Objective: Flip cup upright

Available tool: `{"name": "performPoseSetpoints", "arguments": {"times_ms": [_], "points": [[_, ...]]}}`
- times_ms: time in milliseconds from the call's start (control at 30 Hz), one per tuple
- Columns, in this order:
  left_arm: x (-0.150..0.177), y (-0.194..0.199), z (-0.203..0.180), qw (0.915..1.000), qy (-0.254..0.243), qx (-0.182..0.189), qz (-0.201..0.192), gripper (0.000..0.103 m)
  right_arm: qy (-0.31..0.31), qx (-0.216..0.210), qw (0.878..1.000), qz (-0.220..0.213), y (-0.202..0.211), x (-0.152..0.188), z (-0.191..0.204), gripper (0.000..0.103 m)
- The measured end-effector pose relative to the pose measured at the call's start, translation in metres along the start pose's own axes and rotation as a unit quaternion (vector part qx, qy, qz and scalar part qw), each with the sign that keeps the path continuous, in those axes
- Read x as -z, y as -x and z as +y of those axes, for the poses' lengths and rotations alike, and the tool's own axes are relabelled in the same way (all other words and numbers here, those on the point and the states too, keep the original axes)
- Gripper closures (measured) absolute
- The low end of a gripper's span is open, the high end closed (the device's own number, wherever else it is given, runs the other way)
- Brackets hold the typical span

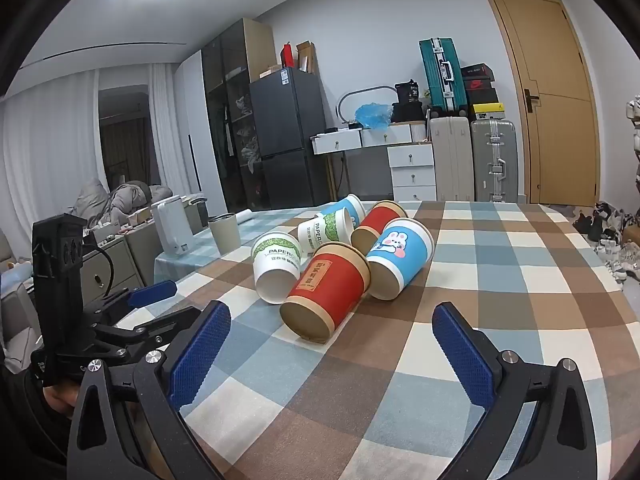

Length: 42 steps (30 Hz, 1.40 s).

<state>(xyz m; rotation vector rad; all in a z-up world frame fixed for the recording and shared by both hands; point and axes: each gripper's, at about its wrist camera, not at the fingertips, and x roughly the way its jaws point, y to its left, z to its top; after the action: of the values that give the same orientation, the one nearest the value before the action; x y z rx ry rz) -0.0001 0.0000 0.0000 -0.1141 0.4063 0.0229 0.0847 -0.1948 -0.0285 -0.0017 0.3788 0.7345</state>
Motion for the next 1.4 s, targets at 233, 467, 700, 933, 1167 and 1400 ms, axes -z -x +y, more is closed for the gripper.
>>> {"name": "performPoseSetpoints", "arguments": {"times_ms": [233, 467, 700, 933, 1167, 1400], "points": [[0.0003, 0.0001, 0.0003, 1.0, 0.005, 0.001, -0.002, 0.001, 0.001, -0.001, 1.0, -0.004, 0.0006, 0.0003, 0.0002, 0.0], [0.0003, -0.0004, 0.002, 1.0, 0.004, 0.002, -0.002, 0.001, 0.0, -0.001, 1.0, -0.003, 0.0005, 0.0005, 0.0, 0.0], [0.0007, -0.0018, 0.0012, 1.0, 0.002, 0.0, -0.002, 0.001, 0.001, -0.001, 1.0, -0.002, 0.0, 0.0008, 0.0004, 0.0], [0.0005, 0.0006, 0.0014, 1.0, 0.003, 0.001, -0.003, 0.001, 0.0, 0.0, 1.0, -0.003, 0.001, 0.0008, -0.0002, 0.0], [0.0006, 0.0002, 0.0001, 1.0, 0.001, 0.0, -0.004, 0.001, 0.001, 0.0, 1.0, -0.003, 0.0015, 0.0006, 0.0002, 0.0], [0.0004, 0.0002, -0.0001, 1.0, 0.0, 0.001, -0.003, 0.001, 0.001, -0.001, 1.0, -0.002, -0.0003, 0.0005, -0.0002, 0.0]]}}
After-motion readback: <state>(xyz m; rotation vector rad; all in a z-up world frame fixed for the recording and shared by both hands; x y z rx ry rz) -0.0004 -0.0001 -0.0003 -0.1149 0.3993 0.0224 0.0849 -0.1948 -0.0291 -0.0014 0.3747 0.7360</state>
